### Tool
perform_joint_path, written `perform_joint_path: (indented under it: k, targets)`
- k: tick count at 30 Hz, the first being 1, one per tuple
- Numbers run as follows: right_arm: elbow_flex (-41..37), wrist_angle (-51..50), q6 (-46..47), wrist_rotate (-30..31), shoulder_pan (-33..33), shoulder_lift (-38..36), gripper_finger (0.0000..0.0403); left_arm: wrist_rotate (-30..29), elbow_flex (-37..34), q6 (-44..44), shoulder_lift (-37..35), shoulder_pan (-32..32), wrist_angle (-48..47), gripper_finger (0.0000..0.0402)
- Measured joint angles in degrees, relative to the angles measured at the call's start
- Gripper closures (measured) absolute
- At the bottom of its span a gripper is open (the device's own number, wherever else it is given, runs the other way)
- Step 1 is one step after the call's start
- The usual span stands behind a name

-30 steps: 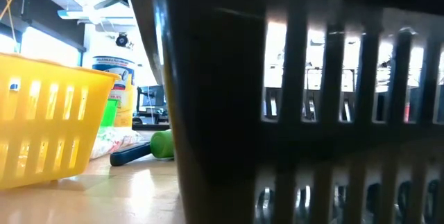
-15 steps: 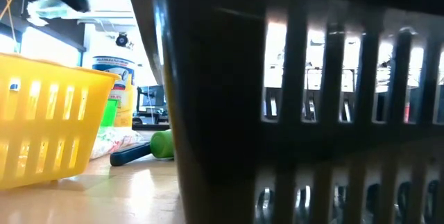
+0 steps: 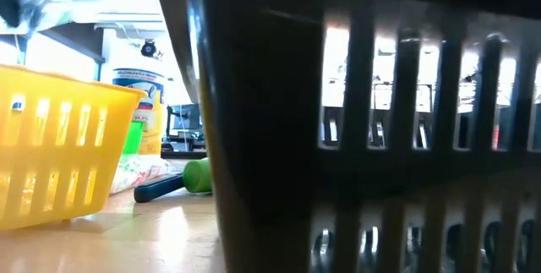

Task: Pick & Place Travel size toiletries
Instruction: Put the blue toothbrush into the yellow bin

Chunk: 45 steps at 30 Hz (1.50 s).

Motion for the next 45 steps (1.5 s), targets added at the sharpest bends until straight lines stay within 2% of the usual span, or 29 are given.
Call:
perform_joint_path:
  k: [5,10,15,19,22,26,33,37,41,45]
  targets:
    - [-7.4,3.4,0.5,2.4,-1.0,-5.3,0.04,4.4,0.0,-2.1,4.2,0.0,0.2,0.0376]
    - [-11.5,7.4,-2.3,2.8,-1.2,-6.8,0.0399,8.4,0.1,-4.2,6.4,0.0,2.2,0.0376]
    - [-15.6,12.8,-4.2,3.0,-1.2,-6.7,0.0399,10.6,4.5,-6.2,10.5,0.0,0.0,0.0376]
    - [-18.2,14.5,-5.1,4.9,-1.1,-6.7,0.0399,11.4,9.9,-6.7,15.1,0.0,-5.5,0.0375]
    - [-18.8,14.8,-5.1,7.6,-1.2,-6.7,0.0399,11.7,13.6,-7.1,19.4,0.0,-10.3,0.0375]
    - [-18.8,14.8,-5.1,7.9,-1.2,-6.7,0.0399,12.1,19.2,-6.9,25.3,0.0,-14.9,0.0375]
    - [-18.9,14.5,-5.1,7.2,-1.2,-6.7,0.0399,14.3,28.0,-6.9,32.9,0.0,-16.0,0.0376]
    - [-18.9,14.5,-5.1,7.2,-1.2,-6.7,0.0399,17.7,30.0,-12.9,35.1,0.0,-16.1,0.0376]
    - [-18.9,14.5,-5.1,7.2,-1.2,-6.7,0.0399,18.6,29.9,-18.7,36.4,-0.1,-14.9,0.0376]
    - [-18.9,14.5,-5.1,7.1,-1.2,-6.7,0.0399,19.4,29.9,-20.3,37.7,0.0,-13.4,0.0376]
